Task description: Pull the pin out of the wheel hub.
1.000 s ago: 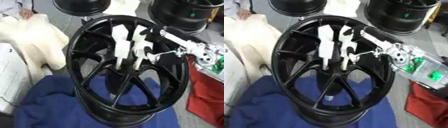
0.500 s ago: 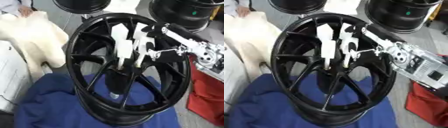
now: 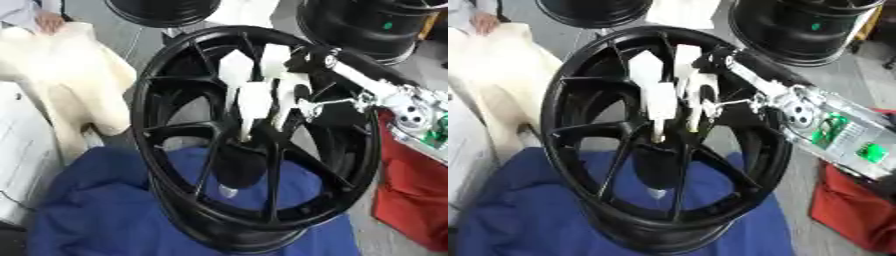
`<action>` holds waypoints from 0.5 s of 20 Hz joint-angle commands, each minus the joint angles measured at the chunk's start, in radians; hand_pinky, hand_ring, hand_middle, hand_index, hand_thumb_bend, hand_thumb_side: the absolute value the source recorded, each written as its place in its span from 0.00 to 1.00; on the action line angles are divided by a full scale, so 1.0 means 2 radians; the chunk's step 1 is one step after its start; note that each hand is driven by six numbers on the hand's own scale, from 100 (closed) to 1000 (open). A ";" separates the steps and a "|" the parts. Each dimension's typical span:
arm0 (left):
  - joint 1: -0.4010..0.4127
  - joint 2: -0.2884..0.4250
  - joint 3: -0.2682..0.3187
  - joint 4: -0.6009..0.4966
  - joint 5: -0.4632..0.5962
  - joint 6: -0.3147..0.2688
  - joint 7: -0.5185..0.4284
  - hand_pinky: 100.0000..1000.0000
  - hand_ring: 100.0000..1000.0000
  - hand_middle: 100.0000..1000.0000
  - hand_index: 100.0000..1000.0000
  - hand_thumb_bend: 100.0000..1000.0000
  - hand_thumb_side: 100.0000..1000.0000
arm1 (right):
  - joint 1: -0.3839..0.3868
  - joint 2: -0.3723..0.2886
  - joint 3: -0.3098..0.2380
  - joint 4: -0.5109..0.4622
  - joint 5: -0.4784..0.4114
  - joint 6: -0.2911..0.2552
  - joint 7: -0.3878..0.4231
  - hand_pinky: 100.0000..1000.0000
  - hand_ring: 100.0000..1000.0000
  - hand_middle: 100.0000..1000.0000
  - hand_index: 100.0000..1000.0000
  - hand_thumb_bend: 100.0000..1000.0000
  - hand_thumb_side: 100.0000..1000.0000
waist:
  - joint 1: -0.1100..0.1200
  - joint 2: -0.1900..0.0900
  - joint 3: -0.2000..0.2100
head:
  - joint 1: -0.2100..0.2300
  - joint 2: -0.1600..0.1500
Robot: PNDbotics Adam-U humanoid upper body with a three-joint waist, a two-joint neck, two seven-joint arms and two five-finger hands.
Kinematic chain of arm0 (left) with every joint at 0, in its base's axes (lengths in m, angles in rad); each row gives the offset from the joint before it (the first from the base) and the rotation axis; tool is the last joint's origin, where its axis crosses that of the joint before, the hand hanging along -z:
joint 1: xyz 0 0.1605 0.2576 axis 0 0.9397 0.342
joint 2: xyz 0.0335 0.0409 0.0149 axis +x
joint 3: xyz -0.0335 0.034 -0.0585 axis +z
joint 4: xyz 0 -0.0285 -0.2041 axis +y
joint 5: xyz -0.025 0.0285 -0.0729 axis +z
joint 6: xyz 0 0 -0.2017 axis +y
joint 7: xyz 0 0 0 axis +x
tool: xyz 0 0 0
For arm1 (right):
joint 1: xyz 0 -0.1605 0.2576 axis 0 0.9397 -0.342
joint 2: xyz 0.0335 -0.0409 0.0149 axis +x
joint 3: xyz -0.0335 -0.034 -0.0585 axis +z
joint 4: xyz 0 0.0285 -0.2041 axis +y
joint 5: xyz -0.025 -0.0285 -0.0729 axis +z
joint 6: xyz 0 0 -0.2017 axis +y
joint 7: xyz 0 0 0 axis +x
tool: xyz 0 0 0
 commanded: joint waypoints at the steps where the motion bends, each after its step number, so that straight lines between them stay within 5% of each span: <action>1: -0.002 0.007 0.006 -0.010 -0.001 0.002 0.001 0.97 0.78 0.58 0.84 0.00 0.66 | -0.006 -0.013 -0.008 -0.002 0.007 -0.001 -0.002 0.82 0.81 0.75 0.83 0.00 0.00 | 0.003 -0.006 -0.001 | 0.003 0.003; 10: -0.002 0.006 0.006 -0.010 -0.002 0.004 0.001 0.97 0.78 0.58 0.84 0.00 0.67 | -0.003 -0.012 -0.005 -0.002 -0.002 0.002 0.005 0.82 0.81 0.75 0.82 0.00 0.00 | 0.003 -0.004 0.000 | 0.005 0.003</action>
